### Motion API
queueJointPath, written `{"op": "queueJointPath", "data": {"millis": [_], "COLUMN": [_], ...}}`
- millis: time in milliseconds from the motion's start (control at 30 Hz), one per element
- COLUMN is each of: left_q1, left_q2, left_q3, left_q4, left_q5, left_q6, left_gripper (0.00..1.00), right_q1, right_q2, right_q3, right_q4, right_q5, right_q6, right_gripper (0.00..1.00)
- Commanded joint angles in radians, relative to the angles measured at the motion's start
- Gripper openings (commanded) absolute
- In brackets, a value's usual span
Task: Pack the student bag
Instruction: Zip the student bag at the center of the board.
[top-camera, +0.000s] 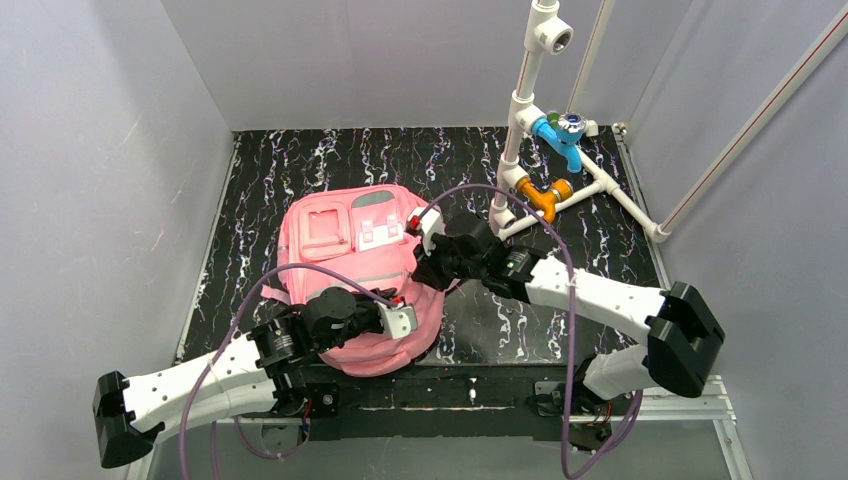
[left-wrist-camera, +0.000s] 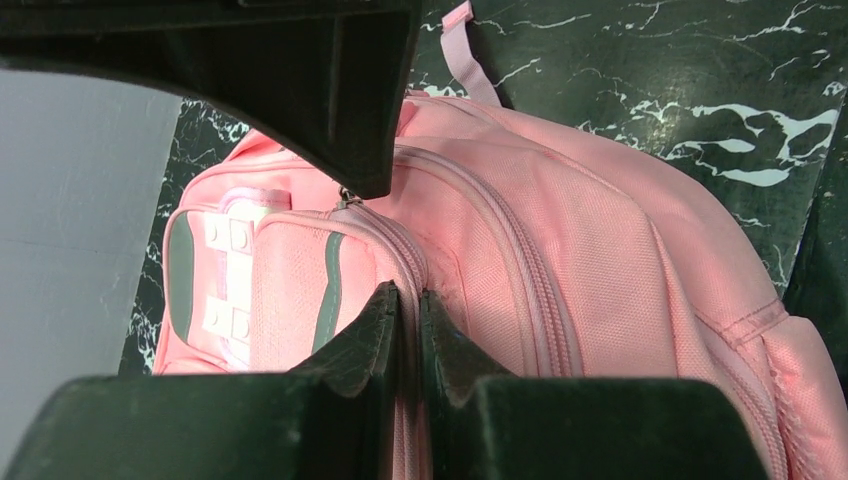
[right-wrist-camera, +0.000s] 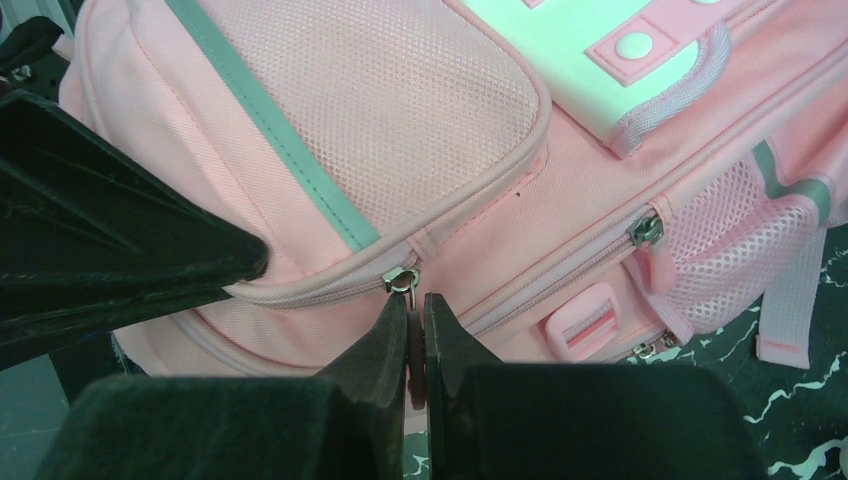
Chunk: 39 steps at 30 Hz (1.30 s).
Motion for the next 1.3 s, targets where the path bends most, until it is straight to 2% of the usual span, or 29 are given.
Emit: {"op": "queueJointPath", "data": {"millis": [0,167,200,233,300,400,467,567,667,733,767,833,867,933,967,1000,1067,1133,1167,1200,1233,1267], "left_q1": [0.006,0.006,0.005,0.006,0.006,0.005,0.006,0.006,0.006,0.006,0.006,0.006,0.006,0.006,0.006,0.006,0.006,0.006,0.006,0.006,0.006,0.006], "left_q2": [-0.037,-0.021,-0.016,-0.013,-0.022,-0.062,-0.082,-0.086,-0.089,-0.101,-0.113,-0.149,-0.175,-0.196,-0.2,-0.202,-0.209,-0.21,-0.204,-0.193,-0.165,-0.157], "left_q3": [-0.006,0.003,0.012,0.024,0.046,0.065,0.104,0.201,0.305,0.37,0.404,0.44,0.447,0.459,0.47,0.482,0.501,0.5,0.5,0.503,0.52,0.529], "left_q4": [-0.075,-0.078,-0.091,-0.105,-0.113,-0.112,-0.129,-0.223,-0.334,-0.39,-0.415,-0.435,-0.449,-0.483,-0.518,-0.558,-0.616,-0.628,-0.637,-0.655,-0.691,-0.706], "left_q5": [-0.012,0.011,0.019,0.027,0.038,0.065,0.075,0.074,-0.024,-0.087,-0.14,-0.269,-0.328,-0.355,-0.361,-0.358,-0.288,-0.235,-0.209,-0.19,-0.19,-0.197], "left_q6": [0.001,-0.029,-0.044,-0.065,-0.118,-0.206,-0.295,-0.447,-0.602,-0.703,-0.746,-0.853,-0.903,-0.946,-0.982,-1.024,-1.071,-1.084,-1.084,-1.074,-1.072,-1.072], "left_gripper": [0.0,0.0,0.06,0.22,0.44,0.59,0.64,0.67,0.65,0.65,0.65,0.66,0.7,0.75,0.8,0.85,0.87,0.87,0.87,0.87,0.86,0.86], "right_q1": [-0.087,-0.09,-0.09,-0.088,-0.088,-0.087,-0.086,-0.044,0.119,0.211,0.236,0.301,0.339,0.382,0.389,0.398,0.425,0.43,0.43,0.429,0.43,0.435], "right_q2": [0.095,0.235,0.241,0.231,0.147,-0.009,-0.09,-0.183,-0.275,-0.295,-0.284,-0.205,-0.117,-0.016,0.074,0.139,0.277,0.305,0.302,0.296,0.267,0.244], "right_q3": [0.111,0.243,0.263,0.263,0.197,0.061,-0.009,-0.087,-0.22,-0.297,-0.358,-0.453,-0.449,-0.416,-0.416,-0.388,-0.316,-0.309,-0.295,-0.271,-0.243,-0.225], "right_q4": [0.019,-0.038,-0.085,-0.124,-0.143,-0.173,-0.228,-0.267,-0.127,0.004,0.108,0.4,0.469,0.522,0.685,0.715,0.769,0.816,0.768,0.678,0.617,0.588], "right_q5": [0.124,0.12,0.132,0.144,0.148,0.178,0.181,0.118,0.157,0.249,0.279,0.267,0.29,0.342,0.313,0.291,0.279,0.333,0.371,0.422,0.446,0.459], "right_q6": [-0.096,-0.087,-0.068,-0.045,0.015,0.083,0.144,0.256,0.408,0.617,0.812,1.115,1.219,1.296,1.347,1.376,1.425,1.445,1.433,1.42,1.398,1.359], "right_gripper": [0.01,0.04,0.13,0.26,0.46,0.69,0.77,0.79,0.81,0.81,0.83,0.83,0.84,0.85,0.85,0.85,0.86,0.86,0.84,0.73,0.47,0.42]}}
